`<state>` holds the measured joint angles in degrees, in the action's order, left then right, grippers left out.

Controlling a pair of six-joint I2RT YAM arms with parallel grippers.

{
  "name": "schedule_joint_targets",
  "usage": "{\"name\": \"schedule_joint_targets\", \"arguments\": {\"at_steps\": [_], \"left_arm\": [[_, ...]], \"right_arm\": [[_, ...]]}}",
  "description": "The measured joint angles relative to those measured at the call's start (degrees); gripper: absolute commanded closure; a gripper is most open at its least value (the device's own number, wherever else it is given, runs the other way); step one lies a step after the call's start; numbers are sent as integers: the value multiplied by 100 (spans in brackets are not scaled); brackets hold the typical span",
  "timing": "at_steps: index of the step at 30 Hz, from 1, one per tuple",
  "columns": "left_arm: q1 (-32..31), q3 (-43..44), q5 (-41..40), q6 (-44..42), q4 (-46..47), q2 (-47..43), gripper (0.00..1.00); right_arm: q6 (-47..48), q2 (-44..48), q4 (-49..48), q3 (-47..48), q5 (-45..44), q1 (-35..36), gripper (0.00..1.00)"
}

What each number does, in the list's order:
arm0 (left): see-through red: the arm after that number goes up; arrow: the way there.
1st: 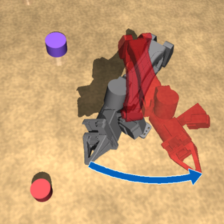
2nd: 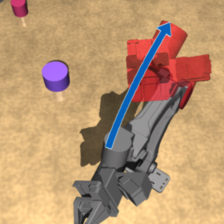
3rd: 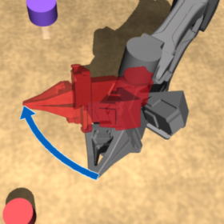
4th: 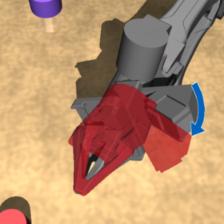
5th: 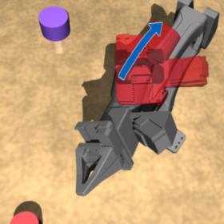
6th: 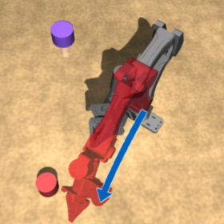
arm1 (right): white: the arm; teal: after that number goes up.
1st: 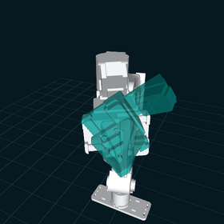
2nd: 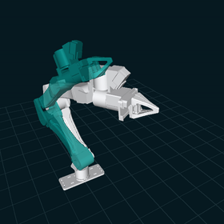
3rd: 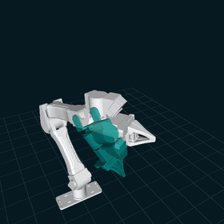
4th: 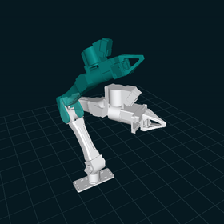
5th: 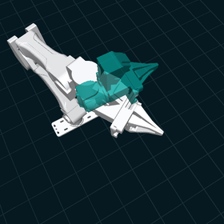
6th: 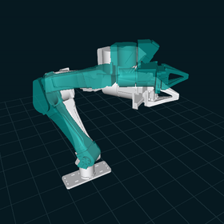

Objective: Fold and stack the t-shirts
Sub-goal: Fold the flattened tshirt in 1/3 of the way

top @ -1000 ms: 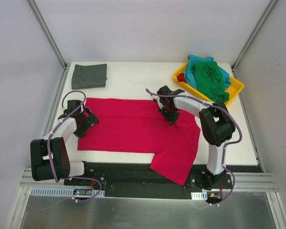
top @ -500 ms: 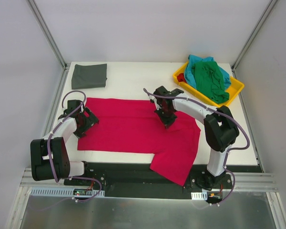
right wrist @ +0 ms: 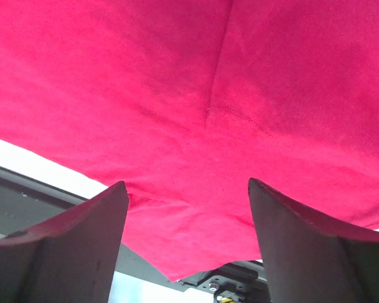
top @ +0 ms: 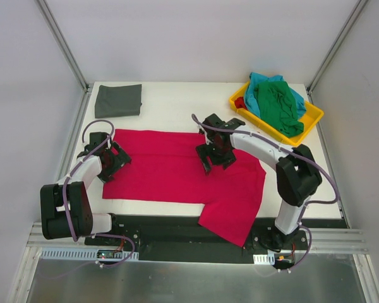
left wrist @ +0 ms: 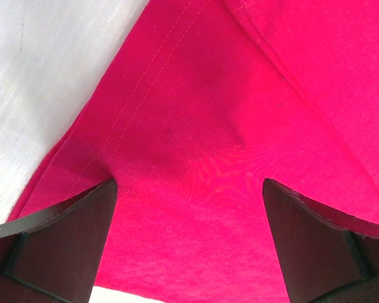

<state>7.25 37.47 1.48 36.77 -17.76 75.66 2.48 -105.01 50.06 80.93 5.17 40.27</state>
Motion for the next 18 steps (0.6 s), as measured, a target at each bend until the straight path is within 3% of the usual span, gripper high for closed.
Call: {"name": "schedule_joint_targets", "arguments": {"at_steps": [4, 5, 12, 18], "left_arm": [[0, 0, -33, -2, 0, -4, 1], [0, 0, -33, 0, 0, -4, 1], [0, 0, -44, -2, 0, -4, 1], [0, 0, -44, -2, 0, -4, 1]], "right_arm": [[-269, 573, -299, -319, 22, -105, 0], [-345, 697, -385, -420, 26, -184, 4], [-717, 914, -1110, -1327, 170, -1473, 4], [-629, 1204, -1327, -2146, -203, -1491, 3]]}}
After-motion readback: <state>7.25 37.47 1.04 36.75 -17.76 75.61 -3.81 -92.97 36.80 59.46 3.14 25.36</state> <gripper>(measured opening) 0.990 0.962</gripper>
